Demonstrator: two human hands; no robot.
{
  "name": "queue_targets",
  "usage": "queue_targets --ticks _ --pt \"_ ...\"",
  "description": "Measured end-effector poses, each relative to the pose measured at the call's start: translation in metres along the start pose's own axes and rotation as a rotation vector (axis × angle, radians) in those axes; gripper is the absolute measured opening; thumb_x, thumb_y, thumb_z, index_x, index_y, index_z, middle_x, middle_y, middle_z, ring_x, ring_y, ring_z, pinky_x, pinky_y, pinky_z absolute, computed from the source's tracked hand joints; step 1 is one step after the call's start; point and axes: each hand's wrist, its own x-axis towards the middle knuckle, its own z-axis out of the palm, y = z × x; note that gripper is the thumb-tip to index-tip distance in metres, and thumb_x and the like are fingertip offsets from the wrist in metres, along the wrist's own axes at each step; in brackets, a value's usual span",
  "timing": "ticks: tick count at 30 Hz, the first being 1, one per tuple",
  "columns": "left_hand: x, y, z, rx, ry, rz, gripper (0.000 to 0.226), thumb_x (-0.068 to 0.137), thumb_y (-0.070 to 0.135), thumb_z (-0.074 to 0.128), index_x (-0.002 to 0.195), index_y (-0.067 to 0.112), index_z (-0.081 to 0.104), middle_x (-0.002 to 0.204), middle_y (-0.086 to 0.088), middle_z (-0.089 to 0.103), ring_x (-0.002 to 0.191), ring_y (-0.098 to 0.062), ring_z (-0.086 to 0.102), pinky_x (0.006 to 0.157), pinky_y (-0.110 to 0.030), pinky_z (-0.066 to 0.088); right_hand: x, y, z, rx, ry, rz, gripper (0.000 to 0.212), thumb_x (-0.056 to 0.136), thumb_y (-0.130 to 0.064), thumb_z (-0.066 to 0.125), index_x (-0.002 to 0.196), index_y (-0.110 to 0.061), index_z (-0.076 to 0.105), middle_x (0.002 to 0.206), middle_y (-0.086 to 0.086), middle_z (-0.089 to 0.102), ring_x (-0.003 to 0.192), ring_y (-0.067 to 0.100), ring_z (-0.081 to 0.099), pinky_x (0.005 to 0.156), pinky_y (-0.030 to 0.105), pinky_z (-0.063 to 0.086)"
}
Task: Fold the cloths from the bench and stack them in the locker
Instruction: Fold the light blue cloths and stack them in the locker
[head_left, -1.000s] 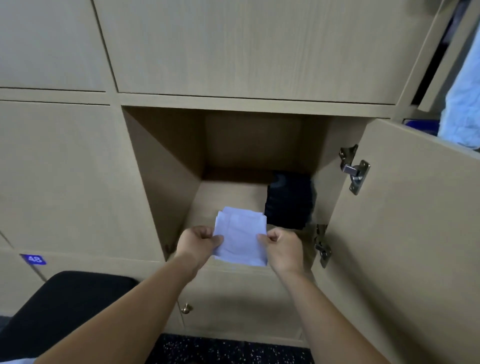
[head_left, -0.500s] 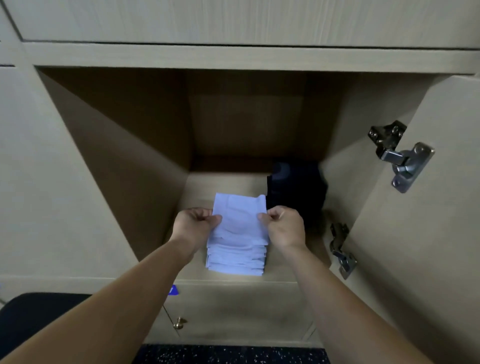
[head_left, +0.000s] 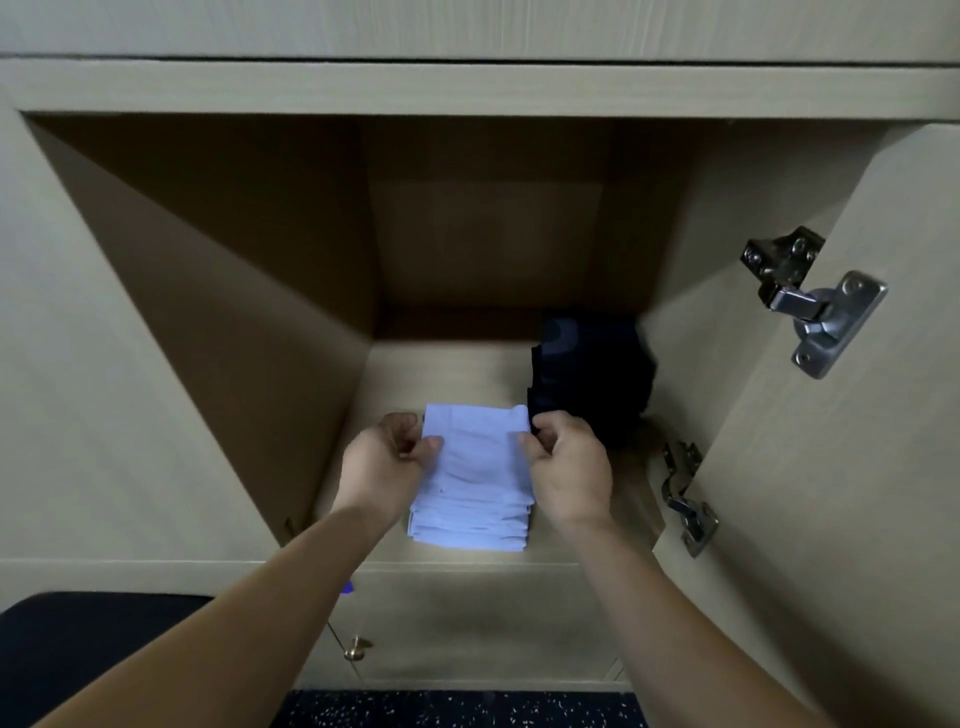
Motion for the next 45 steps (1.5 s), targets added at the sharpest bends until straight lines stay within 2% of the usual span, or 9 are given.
queue_targets --ticks 4,9,12,17,26,30,33,38,45 --pt "-0.001 0.009 0.003 0.427 -0.084 0.39 0.051 0.095 0.031 0.038 0.135 0.005 0.054 0.139 -0.01 0.056 0.132 -0.026 0.047 0.108 -0.027 0.032 0.002 -0.01 -0.003 -0.23 -0.116 -0.32 0.037 0.094 -0.017 0.052 0.13 -0.012 0.058 0.135 0.005 0.051 0.127 0.022 0.043 0.106 0.033 0.037" --pt "0.015 0.004 0.014 0.852 -0.37 0.423 0.055 0.107 0.033 0.022 0.155 0.01 0.01 0.164 -0.006 0.004 0.151 -0.014 0.0 0.121 -0.026 -0.002 0.006 -0.015 0.005 -0.411 -0.423 -0.345 0.057 0.104 -0.035 0.032 0.154 -0.011 0.017 0.163 0.004 0.006 0.149 0.014 0.001 0.119 0.026 -0.003" --pt "0.019 -0.008 0.017 0.826 -0.441 0.332 0.058 0.107 0.037 0.02 0.156 0.01 0.005 0.164 -0.006 -0.001 0.151 -0.014 -0.004 0.121 -0.026 -0.003 0.005 -0.003 0.015 -0.401 -0.524 -0.237 0.063 0.104 -0.044 0.023 0.155 -0.012 0.004 0.163 0.005 -0.005 0.149 0.013 -0.008 0.118 0.026 -0.008" --pt "0.022 -0.03 0.028 0.55 -0.398 0.271 0.058 0.106 0.038 0.022 0.155 0.013 0.004 0.164 -0.001 -0.001 0.15 -0.009 -0.005 0.111 -0.013 -0.009 0.001 0.018 0.036 -0.231 -0.485 -0.186 0.063 0.104 -0.046 0.021 0.155 -0.017 -0.003 0.162 -0.002 -0.013 0.146 0.006 -0.014 0.113 0.019 -0.013" --pt "0.024 -0.032 0.026 0.53 -0.393 0.249 0.057 0.106 0.036 0.027 0.155 0.011 0.012 0.164 -0.004 0.008 0.151 -0.014 0.003 0.12 -0.023 0.001 -0.001 0.017 0.039 -0.332 -0.462 -0.217 0.062 0.104 -0.044 0.022 0.155 -0.013 0.003 0.163 0.002 -0.005 0.149 0.011 -0.008 0.115 0.021 -0.009" --pt "0.012 -0.008 0.0 0.4 -0.317 0.235 0.05 0.103 0.032 0.044 0.147 0.011 0.036 0.146 -0.007 0.045 0.132 -0.025 0.044 0.102 -0.026 0.034 0.003 -0.007 0.015 -0.393 -0.349 -0.3 0.048 0.104 -0.037 0.031 0.144 -0.012 0.042 0.154 0.008 0.035 0.144 0.021 0.025 0.116 0.025 0.012" --pt "-0.001 0.006 -0.028 0.535 -0.282 0.256 0.055 0.101 0.035 0.048 0.15 0.015 0.033 0.149 -0.005 0.045 0.133 -0.025 0.044 0.104 -0.029 0.037 0.0 -0.03 -0.009 -0.394 -0.247 -0.329 0.036 0.098 -0.033 0.046 0.124 -0.012 0.061 0.127 0.009 0.061 0.121 0.027 0.052 0.101 0.035 0.039" --pt "-0.037 0.028 -0.074 0.82 -0.21 0.294 0.058 0.099 0.04 0.048 0.152 0.024 0.028 0.154 0.002 0.038 0.139 -0.022 0.038 0.112 -0.033 0.03 -0.028 -0.077 -0.05 -0.444 -0.302 -0.31 0.052 0.098 -0.046 0.046 0.14 -0.016 0.047 0.139 0.005 0.054 0.127 0.025 0.048 0.1 0.033 0.039" --pt "-0.114 0.049 -0.14 0.882 -0.116 0.298 0.051 0.099 0.042 0.048 0.146 0.025 0.038 0.149 0.001 0.044 0.135 -0.022 0.041 0.111 -0.034 0.029 -0.089 -0.134 -0.092 -0.463 -0.344 -0.368 0.057 0.097 -0.05 0.044 0.144 -0.016 0.042 0.144 0.005 0.048 0.131 0.026 0.044 0.099 0.035 0.038"
